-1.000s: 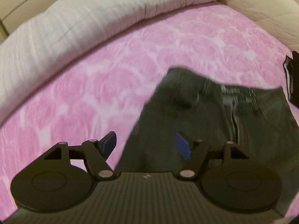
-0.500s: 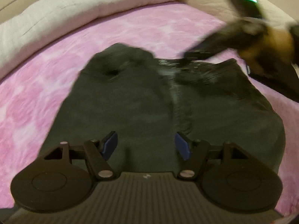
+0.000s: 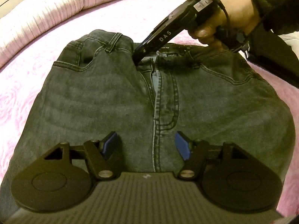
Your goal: Fold clothes
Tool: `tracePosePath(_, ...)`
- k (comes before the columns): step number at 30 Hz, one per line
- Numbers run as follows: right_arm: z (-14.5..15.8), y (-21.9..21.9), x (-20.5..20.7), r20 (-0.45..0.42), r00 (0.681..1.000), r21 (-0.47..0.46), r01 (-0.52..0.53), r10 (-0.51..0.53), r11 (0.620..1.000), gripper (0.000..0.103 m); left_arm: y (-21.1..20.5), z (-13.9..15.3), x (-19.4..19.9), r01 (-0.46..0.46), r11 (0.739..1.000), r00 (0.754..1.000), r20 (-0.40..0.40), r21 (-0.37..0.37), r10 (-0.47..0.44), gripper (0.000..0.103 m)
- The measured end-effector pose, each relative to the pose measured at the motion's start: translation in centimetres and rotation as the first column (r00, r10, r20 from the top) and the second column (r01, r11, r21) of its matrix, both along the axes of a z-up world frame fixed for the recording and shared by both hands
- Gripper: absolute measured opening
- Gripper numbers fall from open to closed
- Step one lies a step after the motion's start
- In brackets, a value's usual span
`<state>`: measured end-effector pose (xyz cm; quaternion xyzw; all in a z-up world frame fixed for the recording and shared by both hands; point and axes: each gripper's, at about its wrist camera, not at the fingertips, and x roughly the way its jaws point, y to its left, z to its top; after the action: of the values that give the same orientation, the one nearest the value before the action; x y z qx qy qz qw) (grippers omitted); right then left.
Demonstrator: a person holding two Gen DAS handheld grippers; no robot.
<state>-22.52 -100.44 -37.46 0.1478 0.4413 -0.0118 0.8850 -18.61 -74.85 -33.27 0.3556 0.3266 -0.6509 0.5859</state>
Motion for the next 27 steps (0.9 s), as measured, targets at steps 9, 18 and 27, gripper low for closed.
tracePosePath(9,-0.6,0.1,0.5,0.041,0.999,0.070,0.005,-0.008,0.998,0.030,0.4,-0.2,0.5,-0.014,1.000,1.000,-0.004,-0.003,0.014,0.065)
tracePosePath(18,1.3,0.0,-0.8,0.021,0.998,0.064,0.053,-0.055,0.997,0.000,0.1,0.4,0.4,0.018,1.000,1.000,0.016,-0.013,-0.018,0.065)
tracePosePath(27,1.9,-0.6,0.3,0.109,0.992,-0.004,-0.060,0.060,0.998,0.064,0.3,-0.4,0.8,-0.018,1.000,1.000,-0.002,-0.008,0.018,0.065)
